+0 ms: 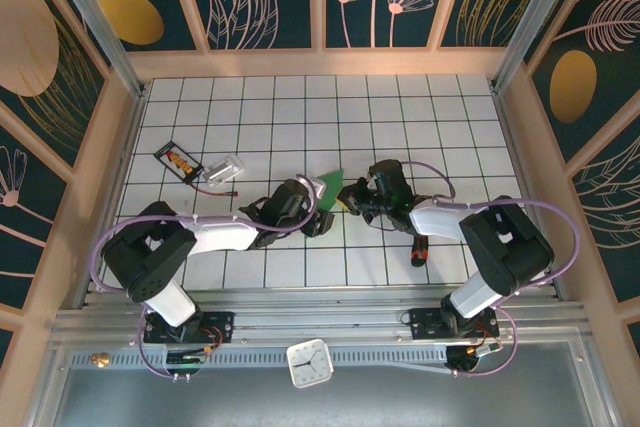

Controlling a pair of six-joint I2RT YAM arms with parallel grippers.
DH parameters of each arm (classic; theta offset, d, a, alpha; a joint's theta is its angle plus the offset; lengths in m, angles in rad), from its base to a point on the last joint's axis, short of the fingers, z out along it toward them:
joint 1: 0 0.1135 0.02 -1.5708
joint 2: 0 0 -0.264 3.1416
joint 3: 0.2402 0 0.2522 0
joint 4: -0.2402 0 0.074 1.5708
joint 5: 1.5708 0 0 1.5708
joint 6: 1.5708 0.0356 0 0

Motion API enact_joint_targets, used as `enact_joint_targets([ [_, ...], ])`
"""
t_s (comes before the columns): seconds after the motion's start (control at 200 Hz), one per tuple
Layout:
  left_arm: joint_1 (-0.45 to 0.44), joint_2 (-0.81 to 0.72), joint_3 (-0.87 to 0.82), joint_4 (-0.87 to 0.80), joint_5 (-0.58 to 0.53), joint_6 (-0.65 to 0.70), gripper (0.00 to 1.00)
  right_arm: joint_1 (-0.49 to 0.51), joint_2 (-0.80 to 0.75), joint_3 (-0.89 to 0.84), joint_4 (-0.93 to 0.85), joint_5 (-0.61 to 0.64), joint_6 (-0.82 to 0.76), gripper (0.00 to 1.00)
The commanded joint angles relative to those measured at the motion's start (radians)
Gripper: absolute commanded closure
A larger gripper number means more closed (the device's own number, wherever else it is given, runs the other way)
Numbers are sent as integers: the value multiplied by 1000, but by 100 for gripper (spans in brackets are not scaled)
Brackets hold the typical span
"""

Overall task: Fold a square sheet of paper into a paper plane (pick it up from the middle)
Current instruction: Turn over the paper at the center of the table.

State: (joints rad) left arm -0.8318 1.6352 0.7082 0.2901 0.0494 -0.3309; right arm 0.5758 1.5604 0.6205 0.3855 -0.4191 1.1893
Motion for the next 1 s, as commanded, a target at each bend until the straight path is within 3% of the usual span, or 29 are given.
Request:
enact_joint_targets([
  [0.0, -6, 25, 41, -13, -37, 44, 44, 7, 11, -13, 38, -17, 21, 100],
  [0.525, -8, 111, 93, -57, -65, 66, 51, 7, 40, -25, 87, -40, 42, 100],
  [0.996, -8, 90, 85, -79, -66, 58, 67, 2, 53, -28, 79, -33, 30, 100],
])
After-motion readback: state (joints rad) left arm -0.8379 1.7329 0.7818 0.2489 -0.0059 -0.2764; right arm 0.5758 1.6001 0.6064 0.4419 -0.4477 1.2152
